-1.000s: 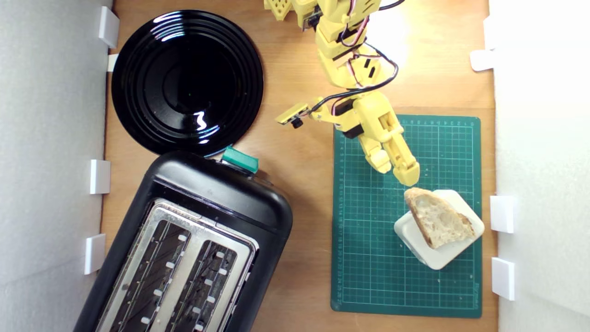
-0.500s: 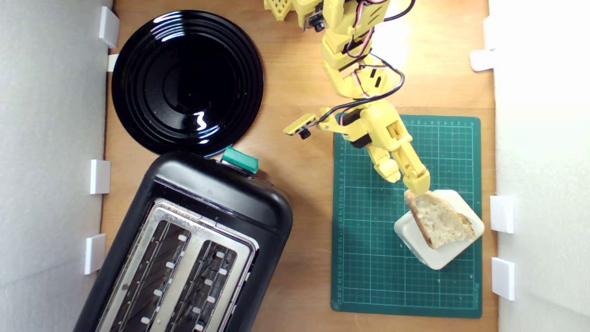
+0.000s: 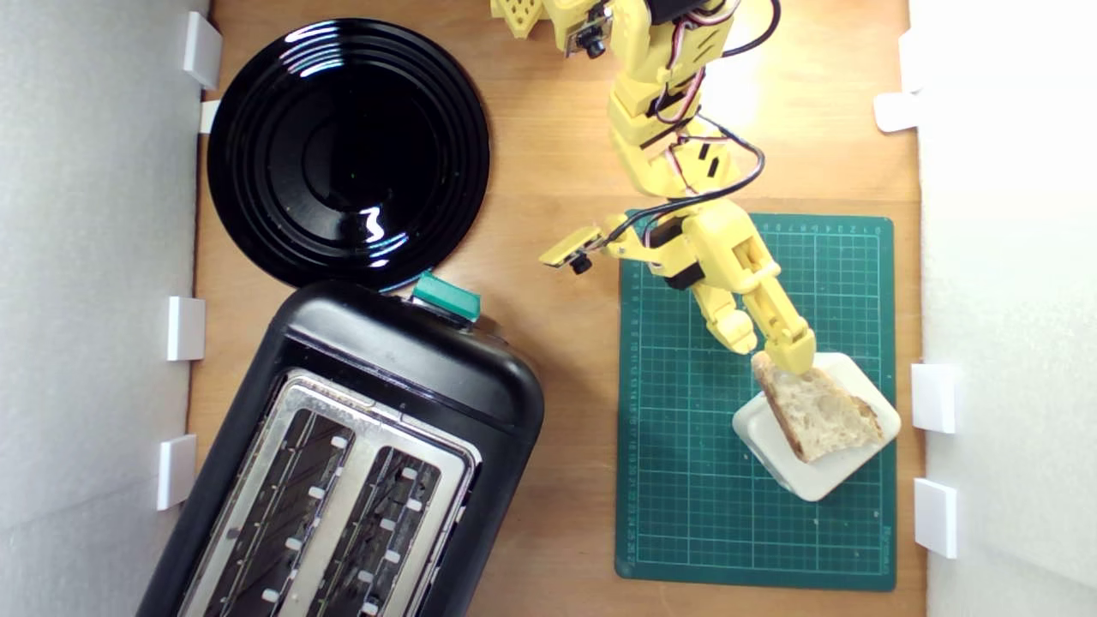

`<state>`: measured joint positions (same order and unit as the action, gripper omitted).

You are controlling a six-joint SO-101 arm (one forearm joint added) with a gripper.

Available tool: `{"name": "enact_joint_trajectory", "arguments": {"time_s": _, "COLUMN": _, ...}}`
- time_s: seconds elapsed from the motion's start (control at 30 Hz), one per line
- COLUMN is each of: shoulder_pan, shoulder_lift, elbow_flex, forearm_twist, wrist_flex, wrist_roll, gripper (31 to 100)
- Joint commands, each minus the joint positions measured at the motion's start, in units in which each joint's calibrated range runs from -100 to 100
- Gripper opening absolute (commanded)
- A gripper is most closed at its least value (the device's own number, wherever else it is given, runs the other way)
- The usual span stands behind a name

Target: Pick bread and place in toaster

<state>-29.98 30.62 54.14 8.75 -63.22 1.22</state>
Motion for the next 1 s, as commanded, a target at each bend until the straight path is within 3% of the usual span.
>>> {"name": "enact_joint_trajectory", "arguments": {"time_s": 0.0, "shoulder_pan": -0.6, "shoulder_lift": -0.8, "elbow_flex": -2.6, "forearm_twist": -0.5, "wrist_flex": -1.8, "wrist_roll": 0.3, "gripper": 90.3}}
{"name": "enact_joint_trajectory", "arguments": {"time_s": 0.97, "shoulder_pan": -0.7, "shoulder_lift": 2.7, "elbow_flex": -10.1, "forearm_twist": -0.6, "wrist_flex": -1.5, "wrist_roll": 0.4, "gripper": 90.3}}
